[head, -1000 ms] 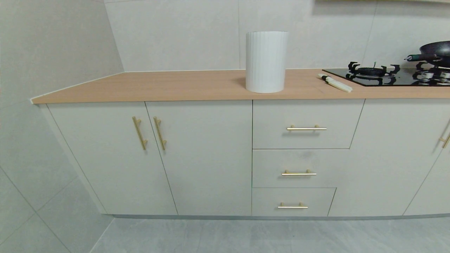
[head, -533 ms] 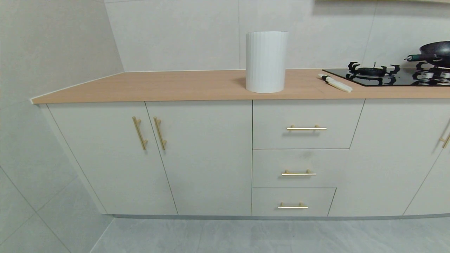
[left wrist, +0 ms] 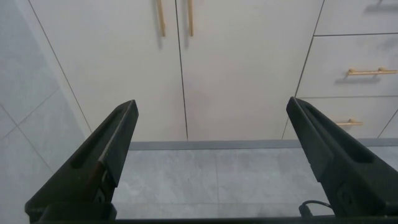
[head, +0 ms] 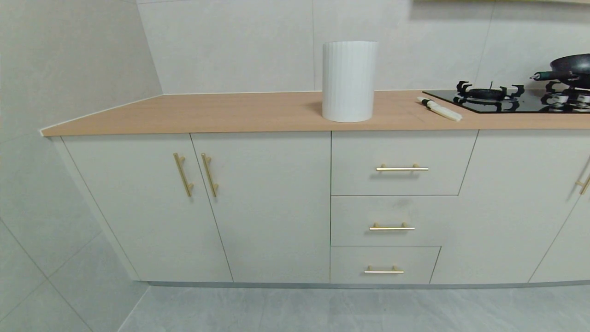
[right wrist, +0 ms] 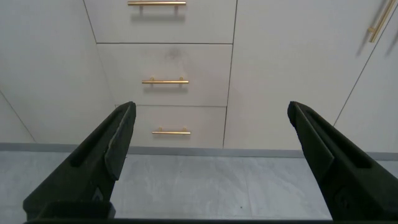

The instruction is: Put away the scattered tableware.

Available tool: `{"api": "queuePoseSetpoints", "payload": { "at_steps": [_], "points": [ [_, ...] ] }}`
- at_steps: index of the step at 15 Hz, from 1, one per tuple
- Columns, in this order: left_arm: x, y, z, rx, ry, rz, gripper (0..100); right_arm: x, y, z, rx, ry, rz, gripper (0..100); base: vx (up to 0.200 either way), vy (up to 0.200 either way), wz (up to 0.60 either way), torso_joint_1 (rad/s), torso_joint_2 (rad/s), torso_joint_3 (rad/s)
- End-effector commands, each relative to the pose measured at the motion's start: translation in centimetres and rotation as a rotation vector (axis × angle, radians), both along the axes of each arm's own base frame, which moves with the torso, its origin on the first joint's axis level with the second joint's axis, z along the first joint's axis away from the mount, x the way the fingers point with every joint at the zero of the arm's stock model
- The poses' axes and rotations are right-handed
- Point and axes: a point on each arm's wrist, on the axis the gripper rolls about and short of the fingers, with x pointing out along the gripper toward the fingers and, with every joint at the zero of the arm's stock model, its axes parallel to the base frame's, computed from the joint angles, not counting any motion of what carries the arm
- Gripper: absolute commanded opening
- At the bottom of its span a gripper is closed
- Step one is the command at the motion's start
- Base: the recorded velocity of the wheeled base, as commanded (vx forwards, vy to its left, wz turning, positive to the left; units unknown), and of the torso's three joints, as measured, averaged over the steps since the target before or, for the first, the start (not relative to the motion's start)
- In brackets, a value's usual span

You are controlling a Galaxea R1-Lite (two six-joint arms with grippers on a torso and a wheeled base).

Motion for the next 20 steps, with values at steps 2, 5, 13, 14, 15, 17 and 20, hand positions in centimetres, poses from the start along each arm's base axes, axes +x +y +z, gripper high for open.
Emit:
{"api": "queuePoseSetpoints", "payload": {
  "at_steps": [2, 5, 13, 14, 15, 17, 20],
  "points": [
    [0.0, 0.0, 0.0, 0.0, 0.0, -0.001, 100, 0.02, 0.02, -0.01, 0.001, 0.003, 0.008, 100, 0.2, 0.0, 0.0, 0.005, 0.0, 0.005],
    [0.0, 0.0, 0.0, 0.0, 0.0, 0.001, 100, 0.02, 0.02, -0.01, 0.002, 0.003, 0.008, 100, 0.2, 0.0, 0.0, 0.001, 0.0, 0.004],
    [0.0, 0.0, 0.0, 0.0, 0.0, -0.001, 100, 0.02, 0.02, -0.01, 0.004, 0.003, 0.008, 100, 0.2, 0.0, 0.0, 0.004, 0.0, 0.001],
    [0.0, 0.0, 0.0, 0.0, 0.0, 0.001, 100, 0.02, 0.02, -0.01, 0.004, 0.003, 0.008, 100, 0.2, 0.0, 0.0, 0.002, 0.0, 0.002],
    [0.0, 0.0, 0.0, 0.0, 0.0, -0.001, 100, 0.02, 0.02, -0.01, 0.002, 0.003, 0.008, 100, 0.2, 0.0, 0.0, -0.002, 0.01, 0.002],
    [0.0, 0.0, 0.0, 0.0, 0.0, -0.001, 100, 0.02, 0.02, -0.01, 0.002, 0.003, 0.008, 100, 0.2, 0.0, 0.0, 0.005, 0.0, -0.002],
    [0.0, 0.0, 0.0, 0.0, 0.0, -0.001, 100, 0.02, 0.02, -0.01, 0.004, 0.003, 0.008, 100, 0.2, 0.0, 0.0, 0.002, 0.01, 0.001]
  ]
}}
